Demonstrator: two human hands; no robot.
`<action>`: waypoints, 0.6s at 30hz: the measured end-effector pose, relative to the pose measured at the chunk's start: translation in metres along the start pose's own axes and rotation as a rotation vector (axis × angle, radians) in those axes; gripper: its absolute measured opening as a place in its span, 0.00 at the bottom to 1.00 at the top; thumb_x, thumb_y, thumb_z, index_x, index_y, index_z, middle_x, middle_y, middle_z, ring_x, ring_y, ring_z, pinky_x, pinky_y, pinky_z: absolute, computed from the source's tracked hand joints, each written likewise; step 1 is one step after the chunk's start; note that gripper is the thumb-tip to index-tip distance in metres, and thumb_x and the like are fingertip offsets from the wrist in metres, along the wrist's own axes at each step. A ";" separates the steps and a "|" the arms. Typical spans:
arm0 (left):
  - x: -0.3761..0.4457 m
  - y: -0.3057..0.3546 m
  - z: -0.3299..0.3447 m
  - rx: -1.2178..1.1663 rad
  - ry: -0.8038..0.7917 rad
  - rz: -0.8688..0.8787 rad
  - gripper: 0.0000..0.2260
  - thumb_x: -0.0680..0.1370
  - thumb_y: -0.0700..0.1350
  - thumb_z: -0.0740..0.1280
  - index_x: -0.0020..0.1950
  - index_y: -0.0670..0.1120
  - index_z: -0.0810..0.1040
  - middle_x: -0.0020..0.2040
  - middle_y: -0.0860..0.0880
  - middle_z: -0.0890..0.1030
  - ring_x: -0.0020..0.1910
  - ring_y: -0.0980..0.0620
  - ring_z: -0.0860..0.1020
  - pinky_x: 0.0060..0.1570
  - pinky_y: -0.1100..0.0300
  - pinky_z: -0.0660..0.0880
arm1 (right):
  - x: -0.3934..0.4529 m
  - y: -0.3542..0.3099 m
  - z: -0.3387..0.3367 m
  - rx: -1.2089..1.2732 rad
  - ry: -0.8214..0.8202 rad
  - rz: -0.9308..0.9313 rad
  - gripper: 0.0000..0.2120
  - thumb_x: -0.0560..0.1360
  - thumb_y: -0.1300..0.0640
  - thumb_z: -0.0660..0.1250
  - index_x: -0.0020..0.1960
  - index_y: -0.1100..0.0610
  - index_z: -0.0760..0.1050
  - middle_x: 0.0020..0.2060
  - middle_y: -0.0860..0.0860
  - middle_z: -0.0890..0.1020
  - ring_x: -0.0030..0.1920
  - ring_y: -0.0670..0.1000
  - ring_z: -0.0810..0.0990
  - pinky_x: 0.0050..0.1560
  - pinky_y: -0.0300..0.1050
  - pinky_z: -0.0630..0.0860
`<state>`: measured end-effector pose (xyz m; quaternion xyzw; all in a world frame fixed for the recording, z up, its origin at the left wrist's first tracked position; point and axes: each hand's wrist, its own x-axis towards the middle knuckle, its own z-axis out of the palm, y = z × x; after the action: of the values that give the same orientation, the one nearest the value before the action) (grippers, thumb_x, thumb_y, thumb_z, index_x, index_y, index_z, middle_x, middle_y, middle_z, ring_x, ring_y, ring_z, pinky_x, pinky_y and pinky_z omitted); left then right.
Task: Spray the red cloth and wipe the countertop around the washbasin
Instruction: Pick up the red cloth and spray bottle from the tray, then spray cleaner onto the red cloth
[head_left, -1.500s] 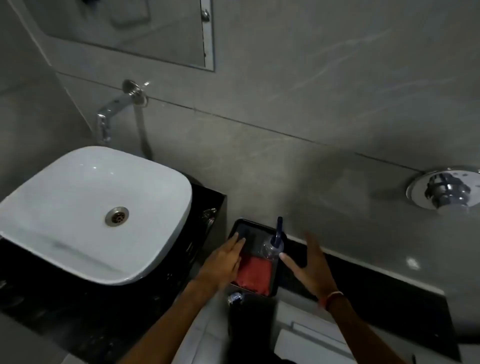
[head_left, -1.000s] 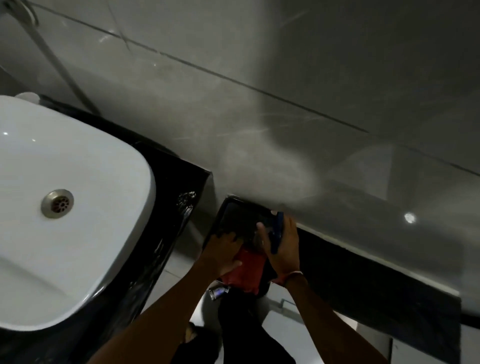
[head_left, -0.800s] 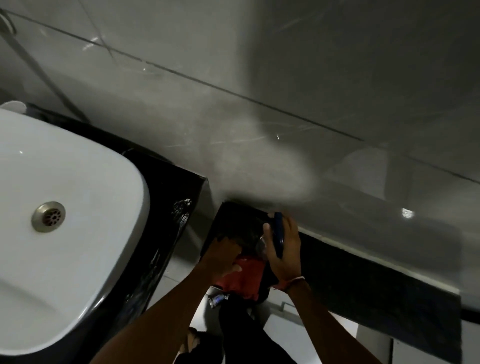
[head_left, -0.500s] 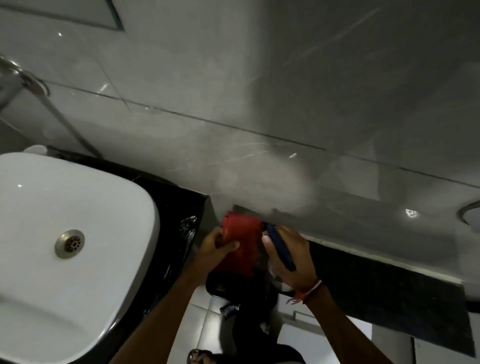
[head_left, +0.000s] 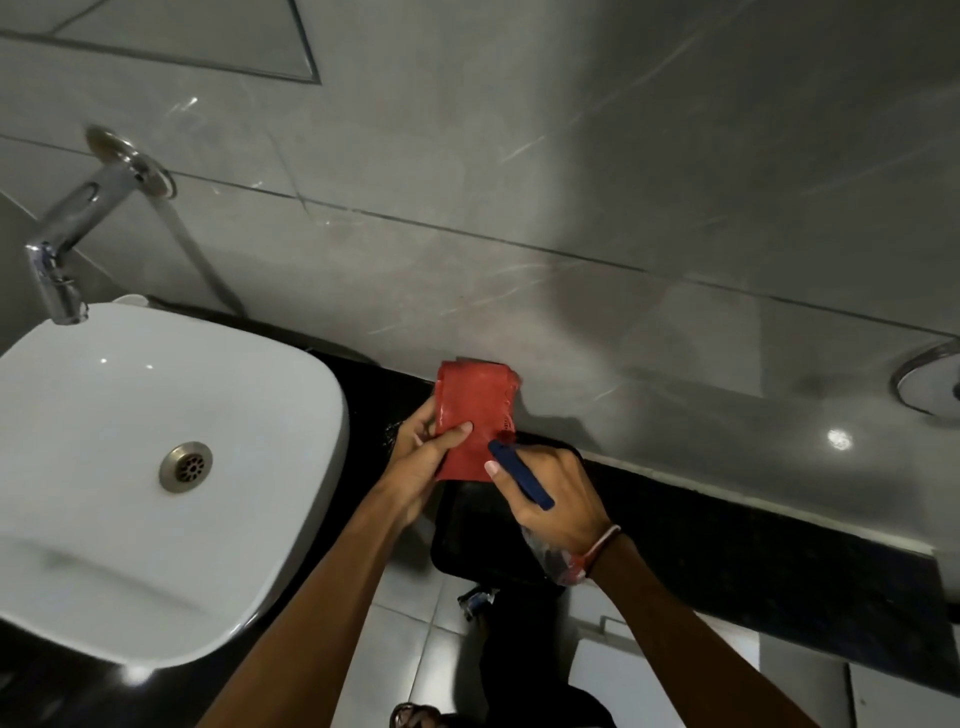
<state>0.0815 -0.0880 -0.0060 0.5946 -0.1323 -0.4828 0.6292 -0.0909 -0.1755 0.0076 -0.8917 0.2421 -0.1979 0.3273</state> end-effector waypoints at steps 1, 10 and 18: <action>-0.001 0.001 0.000 0.031 -0.002 0.011 0.25 0.74 0.39 0.74 0.71 0.49 0.75 0.60 0.44 0.85 0.58 0.46 0.84 0.52 0.57 0.82 | 0.000 -0.001 0.000 -0.001 -0.025 -0.005 0.14 0.81 0.50 0.65 0.43 0.59 0.78 0.32 0.50 0.78 0.30 0.49 0.75 0.33 0.45 0.74; -0.001 0.009 0.007 0.509 -0.020 0.252 0.26 0.77 0.30 0.67 0.74 0.46 0.71 0.61 0.51 0.81 0.56 0.64 0.81 0.55 0.72 0.77 | 0.000 0.004 0.002 -0.069 -0.075 0.031 0.18 0.81 0.46 0.64 0.43 0.60 0.80 0.32 0.55 0.83 0.30 0.55 0.79 0.33 0.50 0.78; 0.003 -0.009 0.004 0.127 0.157 0.042 0.20 0.78 0.37 0.70 0.70 0.45 0.76 0.60 0.43 0.84 0.55 0.48 0.85 0.51 0.57 0.83 | -0.009 0.041 0.020 -0.210 0.111 0.140 0.24 0.82 0.40 0.56 0.47 0.57 0.81 0.39 0.53 0.85 0.40 0.54 0.82 0.44 0.50 0.82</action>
<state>0.0759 -0.0914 -0.0139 0.6662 -0.1254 -0.4121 0.6088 -0.1003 -0.1885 -0.0364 -0.8896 0.3409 -0.1970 0.2314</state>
